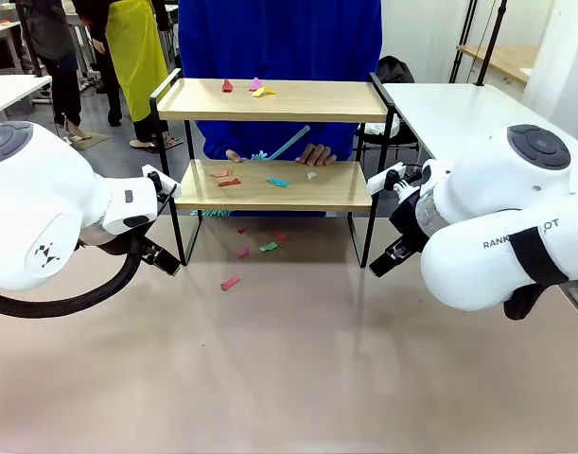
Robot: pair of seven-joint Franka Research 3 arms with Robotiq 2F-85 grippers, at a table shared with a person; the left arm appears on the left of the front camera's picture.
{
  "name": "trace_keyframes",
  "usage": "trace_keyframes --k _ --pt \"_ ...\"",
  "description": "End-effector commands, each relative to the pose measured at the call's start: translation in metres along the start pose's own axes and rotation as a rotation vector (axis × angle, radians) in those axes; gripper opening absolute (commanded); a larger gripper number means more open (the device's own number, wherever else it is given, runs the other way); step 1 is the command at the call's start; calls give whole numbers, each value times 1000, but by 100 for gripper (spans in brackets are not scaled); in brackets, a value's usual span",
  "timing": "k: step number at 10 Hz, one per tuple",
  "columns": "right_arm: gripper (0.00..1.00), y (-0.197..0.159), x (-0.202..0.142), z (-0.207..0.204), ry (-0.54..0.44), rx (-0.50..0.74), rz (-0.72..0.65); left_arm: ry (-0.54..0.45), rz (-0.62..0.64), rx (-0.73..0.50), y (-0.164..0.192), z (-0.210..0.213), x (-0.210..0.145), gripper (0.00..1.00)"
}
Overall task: Clean the shelf.
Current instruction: Pick up the Duster handed by the human.
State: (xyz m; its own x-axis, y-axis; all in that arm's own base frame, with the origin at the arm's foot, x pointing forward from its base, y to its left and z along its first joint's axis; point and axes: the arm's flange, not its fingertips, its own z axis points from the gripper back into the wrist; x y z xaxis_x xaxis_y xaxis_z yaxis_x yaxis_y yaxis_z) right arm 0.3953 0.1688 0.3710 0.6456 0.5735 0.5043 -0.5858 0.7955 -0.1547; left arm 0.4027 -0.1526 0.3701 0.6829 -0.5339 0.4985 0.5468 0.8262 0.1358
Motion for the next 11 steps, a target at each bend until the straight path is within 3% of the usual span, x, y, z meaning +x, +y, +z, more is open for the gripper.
trace_keyframes --k 1,4,7,11 --pt "100 -8 13 19 -33 -3 -13 -5 -23 -42 9 18 7 100" --pt "100 -45 29 77 -126 48 -32 -63 -79 -147 51 76 25 100" --pt "100 -101 13 103 -196 127 7 -153 -129 -327 117 100 19 100" --pt "100 -192 -25 87 -326 338 110 -356 -444 -612 185 81 -12 100"
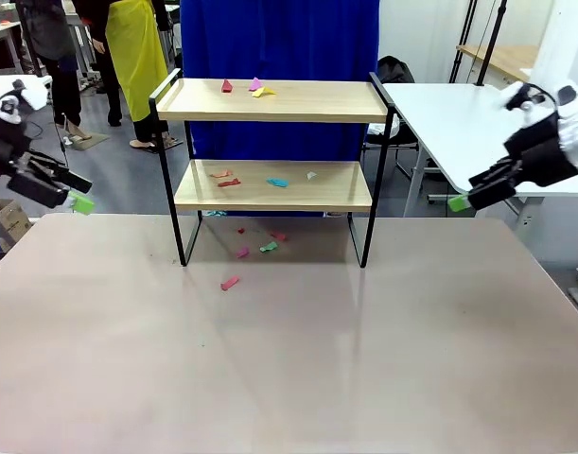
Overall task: Clean the shelf.
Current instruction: Pick up the Duster handed by the human.
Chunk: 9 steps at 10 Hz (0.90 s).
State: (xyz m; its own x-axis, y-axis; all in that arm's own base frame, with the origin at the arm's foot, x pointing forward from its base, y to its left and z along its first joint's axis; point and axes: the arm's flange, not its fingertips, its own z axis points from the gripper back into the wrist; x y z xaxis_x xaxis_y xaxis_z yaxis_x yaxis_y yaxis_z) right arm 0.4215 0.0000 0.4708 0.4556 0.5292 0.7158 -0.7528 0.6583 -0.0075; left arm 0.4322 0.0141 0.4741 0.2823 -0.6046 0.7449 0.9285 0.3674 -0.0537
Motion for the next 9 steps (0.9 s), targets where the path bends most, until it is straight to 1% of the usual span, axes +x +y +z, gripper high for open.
trace_keyframes --k 1,2,7,8,9 --pt "100 -38 -10 -15 -73 102 -6 14 -60 -65 23 -16 -11 100" --pt "100 0 0 0 0 0 0 0 0 0 0 0 0 100" --pt "100 0 0 0 0 0 0 0 0 0 0 0 0 100" --pt "100 -1 4 -3 5 4 13 27 -15 9 3 -2 -2 100" --pt "100 -33 3 -10 -12 37 -10 -34 20 -28 30 -4 -11 100"
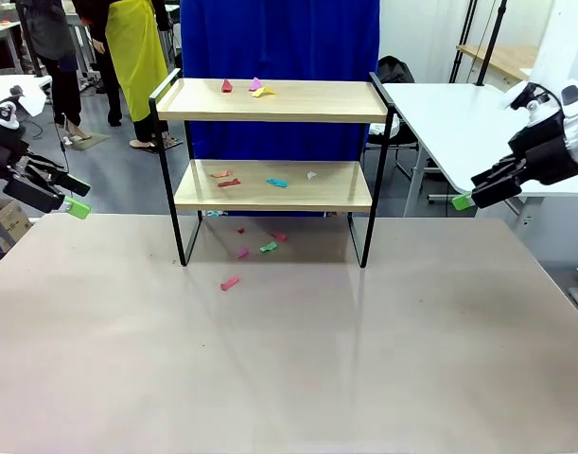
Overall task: Clean the shelf.
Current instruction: Pick up the Duster handed by the human.
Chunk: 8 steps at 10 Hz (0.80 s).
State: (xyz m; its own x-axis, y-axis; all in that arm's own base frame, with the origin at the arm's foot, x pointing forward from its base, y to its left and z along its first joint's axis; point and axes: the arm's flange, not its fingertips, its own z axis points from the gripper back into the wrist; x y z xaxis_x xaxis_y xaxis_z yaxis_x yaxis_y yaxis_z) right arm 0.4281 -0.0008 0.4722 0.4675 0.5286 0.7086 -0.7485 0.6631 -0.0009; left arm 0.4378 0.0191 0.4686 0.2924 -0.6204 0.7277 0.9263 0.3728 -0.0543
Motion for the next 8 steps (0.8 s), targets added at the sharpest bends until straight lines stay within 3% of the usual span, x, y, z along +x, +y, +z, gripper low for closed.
trace_keyframes --k 1,3,4,8 --pt "100 -52 -3 -15 -66 79 12 -106 18 -77 42 -7 -14 100" --pt "100 -96 -17 -32 -180 123 57 -217 -45 -166 73 -19 -29 100" --pt "100 -115 -27 -40 -250 181 86 -282 -87 -163 88 -25 -39 100" --pt "100 -155 -70 -47 -425 227 188 -505 -235 -141 115 -27 -70 100"
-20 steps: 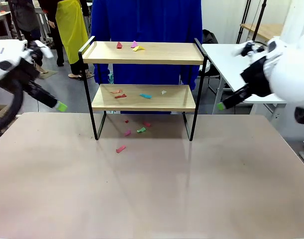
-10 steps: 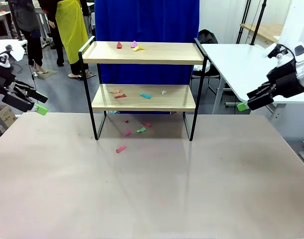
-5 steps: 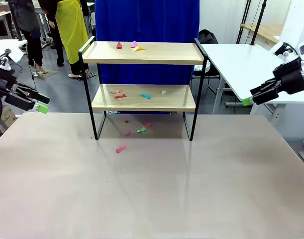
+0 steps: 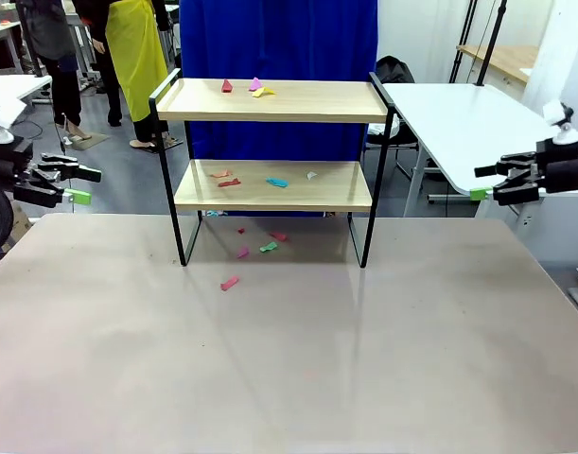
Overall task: Clean the shelf.
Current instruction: Pick up the Duster handed by the human.
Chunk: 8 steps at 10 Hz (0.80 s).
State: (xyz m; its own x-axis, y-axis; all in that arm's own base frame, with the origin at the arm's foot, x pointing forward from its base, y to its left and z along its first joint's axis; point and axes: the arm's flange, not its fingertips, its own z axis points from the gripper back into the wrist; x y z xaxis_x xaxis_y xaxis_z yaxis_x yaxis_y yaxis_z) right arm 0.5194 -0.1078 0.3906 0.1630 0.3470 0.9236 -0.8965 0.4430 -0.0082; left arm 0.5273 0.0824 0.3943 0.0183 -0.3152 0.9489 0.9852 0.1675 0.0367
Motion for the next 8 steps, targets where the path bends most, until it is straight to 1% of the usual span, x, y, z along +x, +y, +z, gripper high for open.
trace_keyframes --k 1,4,7,8 --pt "100 -18 -9 3 -64 19 42 -97 -67 -5 4 7 -6 100" --pt "100 -28 -23 11 -150 8 35 -153 -35 12 9 10 -16 100" --pt "100 -38 -32 22 -224 51 -20 -214 -36 5 9 17 -18 100" --pt "100 -39 -32 24 -235 53 -25 -232 -35 13 7 21 -18 100"
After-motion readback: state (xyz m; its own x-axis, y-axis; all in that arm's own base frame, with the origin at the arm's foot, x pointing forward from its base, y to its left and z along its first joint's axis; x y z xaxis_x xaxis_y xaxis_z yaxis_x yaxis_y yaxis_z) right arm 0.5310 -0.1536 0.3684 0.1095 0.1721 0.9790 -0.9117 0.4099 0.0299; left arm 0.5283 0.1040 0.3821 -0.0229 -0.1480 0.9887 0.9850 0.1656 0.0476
